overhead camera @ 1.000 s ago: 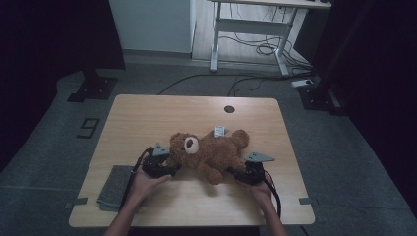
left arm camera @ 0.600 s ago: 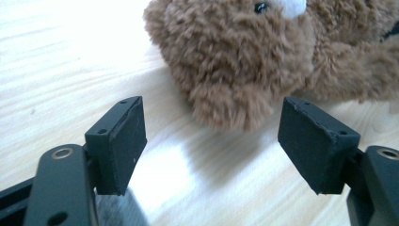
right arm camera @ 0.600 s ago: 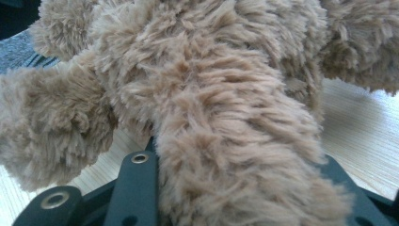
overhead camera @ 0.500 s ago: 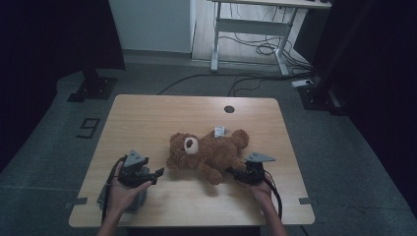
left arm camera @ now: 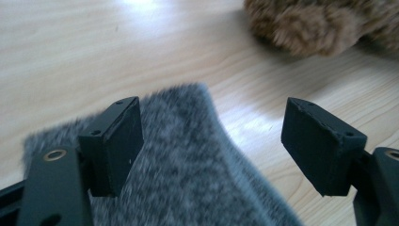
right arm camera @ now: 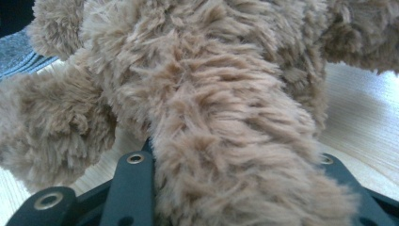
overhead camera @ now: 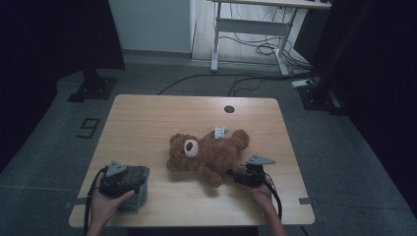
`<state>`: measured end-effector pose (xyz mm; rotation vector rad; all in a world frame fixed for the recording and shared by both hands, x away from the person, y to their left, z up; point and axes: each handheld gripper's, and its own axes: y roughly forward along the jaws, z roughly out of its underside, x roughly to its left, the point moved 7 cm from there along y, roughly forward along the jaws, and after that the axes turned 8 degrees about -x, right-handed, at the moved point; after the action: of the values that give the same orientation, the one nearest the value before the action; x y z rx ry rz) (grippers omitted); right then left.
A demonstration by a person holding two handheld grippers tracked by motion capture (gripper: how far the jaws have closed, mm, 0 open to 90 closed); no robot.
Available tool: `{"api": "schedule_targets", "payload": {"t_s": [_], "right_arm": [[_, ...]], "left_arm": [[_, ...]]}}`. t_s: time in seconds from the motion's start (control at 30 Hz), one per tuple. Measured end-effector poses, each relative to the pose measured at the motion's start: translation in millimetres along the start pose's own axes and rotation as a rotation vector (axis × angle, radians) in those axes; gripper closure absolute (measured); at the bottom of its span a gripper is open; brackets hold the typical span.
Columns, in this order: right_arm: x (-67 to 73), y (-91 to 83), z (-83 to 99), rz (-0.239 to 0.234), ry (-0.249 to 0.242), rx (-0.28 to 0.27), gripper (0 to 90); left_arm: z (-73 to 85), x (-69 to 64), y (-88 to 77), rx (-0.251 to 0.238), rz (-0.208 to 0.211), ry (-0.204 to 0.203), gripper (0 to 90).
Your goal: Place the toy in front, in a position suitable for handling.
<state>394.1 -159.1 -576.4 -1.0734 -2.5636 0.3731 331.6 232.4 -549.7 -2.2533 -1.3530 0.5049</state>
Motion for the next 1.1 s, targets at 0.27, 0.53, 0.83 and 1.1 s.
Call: {"api": "schedule_targets", "payload": {"t_s": [0.27,0.53,0.83,1.1], "right_arm": [[0.6,-0.4,2.1,-0.002,0.002,0.006,54.8],[0.3,-0.6,2.2,-0.001,0.000,0.006,54.5],[0.5,-0.7,2.2,0.001,0.000,0.005,54.4],[0.2,-0.7,2.2,0.000,0.002,0.006,54.3]], "left_arm": [[24.1,-5.1,16.2,0.093,-0.016,0.015,20.2],[32.1,-6.9,25.8,0.111,-0.043,0.026,20.0],[33.8,-2.5,25.2,0.097,-0.097,0.055,35.0],[33.4,4.4,21.5,0.075,-0.129,0.076,68.2]]}}
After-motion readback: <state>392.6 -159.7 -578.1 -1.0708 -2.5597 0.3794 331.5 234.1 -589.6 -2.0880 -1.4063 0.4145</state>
